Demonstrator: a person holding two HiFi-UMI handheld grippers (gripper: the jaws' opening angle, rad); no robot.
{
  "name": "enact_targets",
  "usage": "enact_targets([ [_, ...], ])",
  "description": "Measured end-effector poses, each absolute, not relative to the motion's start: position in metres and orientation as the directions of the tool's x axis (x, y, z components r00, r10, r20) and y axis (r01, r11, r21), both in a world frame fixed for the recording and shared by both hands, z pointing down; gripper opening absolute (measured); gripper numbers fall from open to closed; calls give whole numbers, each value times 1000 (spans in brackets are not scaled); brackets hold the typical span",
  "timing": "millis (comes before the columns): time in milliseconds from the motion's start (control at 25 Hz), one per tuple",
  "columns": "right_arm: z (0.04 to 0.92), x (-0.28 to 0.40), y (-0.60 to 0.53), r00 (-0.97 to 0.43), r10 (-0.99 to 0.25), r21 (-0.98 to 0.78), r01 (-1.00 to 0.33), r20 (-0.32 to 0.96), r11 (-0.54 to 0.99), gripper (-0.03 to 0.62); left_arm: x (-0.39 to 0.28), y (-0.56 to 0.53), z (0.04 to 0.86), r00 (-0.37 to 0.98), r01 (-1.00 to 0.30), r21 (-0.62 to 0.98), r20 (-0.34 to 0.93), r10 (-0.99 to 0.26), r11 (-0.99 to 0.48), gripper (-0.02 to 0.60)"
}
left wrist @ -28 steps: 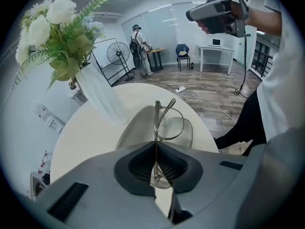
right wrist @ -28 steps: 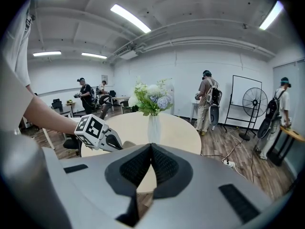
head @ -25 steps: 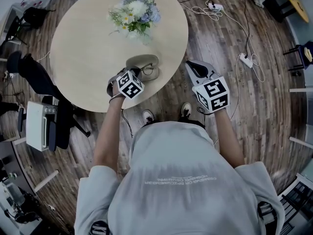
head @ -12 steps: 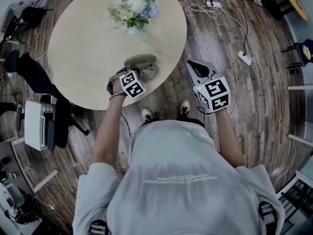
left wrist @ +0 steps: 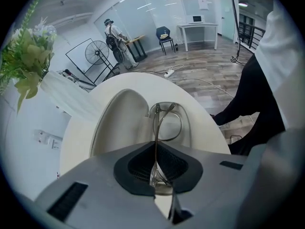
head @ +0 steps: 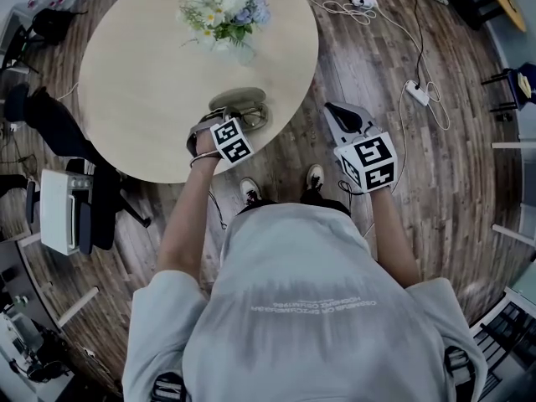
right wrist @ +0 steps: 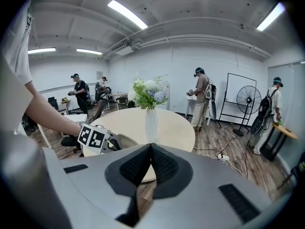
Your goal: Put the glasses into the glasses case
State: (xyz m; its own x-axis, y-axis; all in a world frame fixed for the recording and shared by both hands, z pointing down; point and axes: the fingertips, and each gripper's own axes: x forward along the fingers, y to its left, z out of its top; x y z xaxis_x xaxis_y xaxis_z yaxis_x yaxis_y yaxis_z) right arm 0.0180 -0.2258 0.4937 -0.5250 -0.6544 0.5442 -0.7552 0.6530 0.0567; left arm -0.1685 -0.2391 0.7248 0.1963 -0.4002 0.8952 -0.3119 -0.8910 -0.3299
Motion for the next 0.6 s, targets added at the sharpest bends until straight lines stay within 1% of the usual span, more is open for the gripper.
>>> enact_targets([
  [200, 500, 23, -224, -515, -656, 50, -764, 552, 643, 2, -166, -241, 733, 178, -307, -345, 895, -410, -887, 20],
  [360, 502, 28, -224, -512, -659, 43, -771, 551, 635, 2, -168, -244, 732, 202, -392, -305, 892, -405, -868, 22],
  [400, 502, 29, -224, -512, -660, 42, -772, 550, 634, 2, -170, -244, 731, 204, -409, -298, 891, -405, -862, 40],
  [440, 502, 30, -224, -512, -660, 41, -773, 550, 634, 2, -171, -244, 730, 204, -420, -295, 891, -406, -859, 103],
  [600, 502, 31, -223, -519, -656, 36, -769, 548, 638, 2, -178, -245, 726, 190, -448, -302, 888, -419, -842, 135],
])
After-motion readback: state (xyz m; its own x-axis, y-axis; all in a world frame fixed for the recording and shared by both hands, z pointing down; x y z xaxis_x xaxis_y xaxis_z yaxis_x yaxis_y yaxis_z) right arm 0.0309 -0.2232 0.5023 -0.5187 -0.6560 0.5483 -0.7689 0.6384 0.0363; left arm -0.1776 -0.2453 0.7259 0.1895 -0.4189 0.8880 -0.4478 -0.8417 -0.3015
